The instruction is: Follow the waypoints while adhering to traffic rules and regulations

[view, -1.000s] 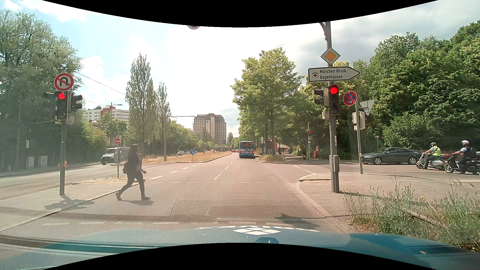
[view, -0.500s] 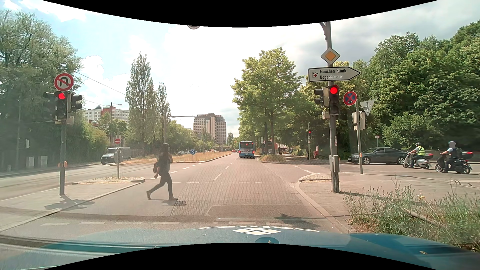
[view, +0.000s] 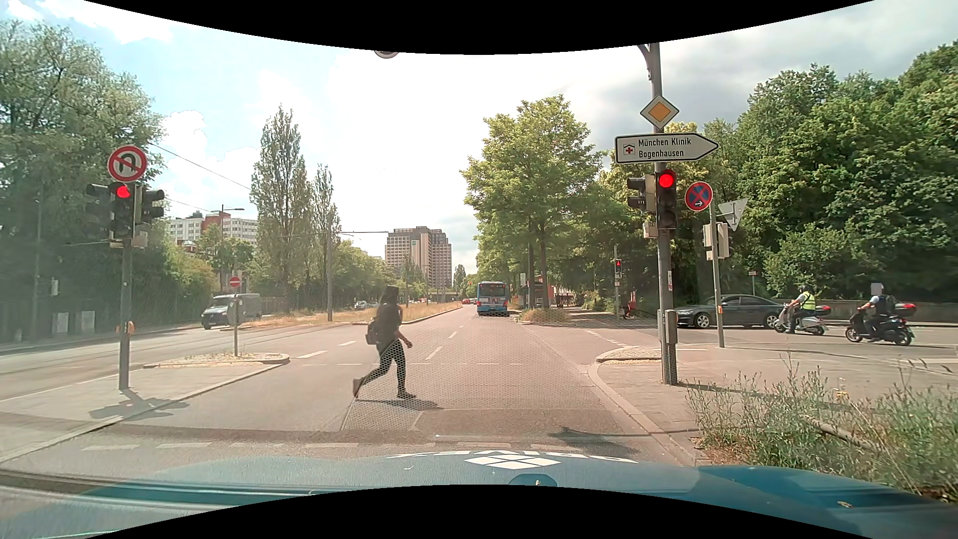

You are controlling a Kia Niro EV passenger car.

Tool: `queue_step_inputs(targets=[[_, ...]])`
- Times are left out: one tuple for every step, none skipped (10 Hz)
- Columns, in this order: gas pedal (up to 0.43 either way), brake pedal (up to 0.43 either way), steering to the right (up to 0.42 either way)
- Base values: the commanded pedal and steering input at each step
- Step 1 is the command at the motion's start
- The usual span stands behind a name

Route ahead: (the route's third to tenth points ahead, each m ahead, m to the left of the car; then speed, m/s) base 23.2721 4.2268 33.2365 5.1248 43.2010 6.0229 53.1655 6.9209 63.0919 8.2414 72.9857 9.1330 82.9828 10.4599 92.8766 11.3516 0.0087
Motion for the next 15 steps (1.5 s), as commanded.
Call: queue_step_inputs(targets=[[0.0, 0.268, -0.009], [0.0, 0.268, -0.009], [0.0, 0.268, -0.009], [0.0, 0.268, -0.009], [0.0, 0.274, -0.009], [0.0, 0.274, -0.009], [0.0, 0.274, -0.009], [0.0, 0.274, -0.009], [0.0, 0.274, -0.009], [0.0, 0.274, -0.009], [0.0, 0.274, -0.009], [0.0, 0.274, -0.009], [0.0, 0.274, -0.009], [0.0, 0.274, -0.009], [0.0, 0.274, -0.009]])
